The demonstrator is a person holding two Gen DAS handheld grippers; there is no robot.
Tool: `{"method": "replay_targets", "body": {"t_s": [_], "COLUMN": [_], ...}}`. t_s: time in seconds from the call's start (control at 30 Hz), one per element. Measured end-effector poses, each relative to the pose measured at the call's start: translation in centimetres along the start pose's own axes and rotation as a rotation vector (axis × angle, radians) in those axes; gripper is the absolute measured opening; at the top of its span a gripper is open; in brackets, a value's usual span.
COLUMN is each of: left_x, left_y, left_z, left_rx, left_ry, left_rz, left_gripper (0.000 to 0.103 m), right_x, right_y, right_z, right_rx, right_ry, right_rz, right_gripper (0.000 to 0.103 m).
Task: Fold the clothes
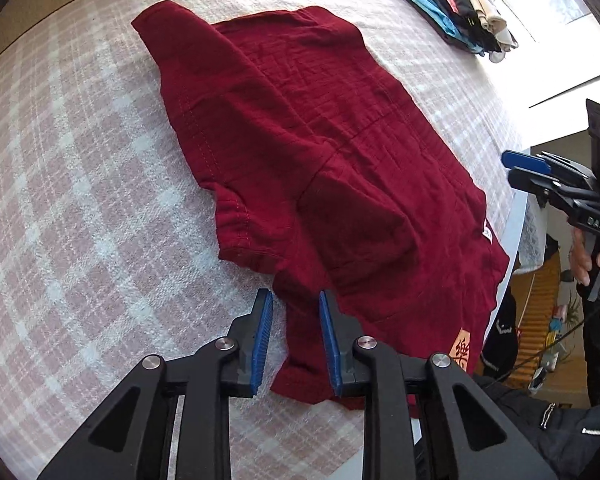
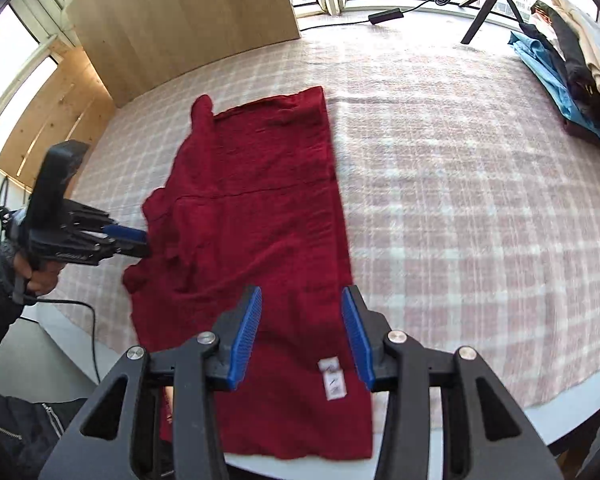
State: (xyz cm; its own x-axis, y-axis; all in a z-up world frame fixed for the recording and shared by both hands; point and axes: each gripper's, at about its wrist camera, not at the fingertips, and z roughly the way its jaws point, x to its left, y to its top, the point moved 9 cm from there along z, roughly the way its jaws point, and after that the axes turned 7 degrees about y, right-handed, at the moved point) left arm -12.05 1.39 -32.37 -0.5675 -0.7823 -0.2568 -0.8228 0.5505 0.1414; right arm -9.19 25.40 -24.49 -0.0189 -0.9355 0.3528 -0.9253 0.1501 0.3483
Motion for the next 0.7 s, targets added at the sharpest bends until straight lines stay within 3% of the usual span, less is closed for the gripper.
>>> {"method": "replay_targets", "body": {"t_s": [0.33, 0.5, 0.63, 0.7], "left_x": [-0.6, -0.3, -0.6, -0.7], "left_y": [0.7, 0.9, -0.1, -0.3], "left_z": [0.2, -0.1, -0.2, -0.2], "left_rx": [-0.058, -0.071, -0.063, -0.066], "left_ry": [0.097, 0.172, 0.189, 0.191], "left_rz": [-0.175, -0.238, -0.244, -0.240], "left_gripper": [0.033, 0.033, 0.033, 0.027], "right_x": [-2.2, -1.9, -0.8, -0.5], "right_y": [3.7, 3.7, 3.0, 2.9], "right_z": [6.4, 7.1, 7.5, 7.7], "right_rx": [0.162, 0.201, 0.229, 0.234], "right_ry": [0.071, 0.097, 0.080, 0.102], "right_rz": [-0.139, -0.203, -0.303, -0.303], "right_gripper": [0.042, 0.042, 0.042, 0.041]}}
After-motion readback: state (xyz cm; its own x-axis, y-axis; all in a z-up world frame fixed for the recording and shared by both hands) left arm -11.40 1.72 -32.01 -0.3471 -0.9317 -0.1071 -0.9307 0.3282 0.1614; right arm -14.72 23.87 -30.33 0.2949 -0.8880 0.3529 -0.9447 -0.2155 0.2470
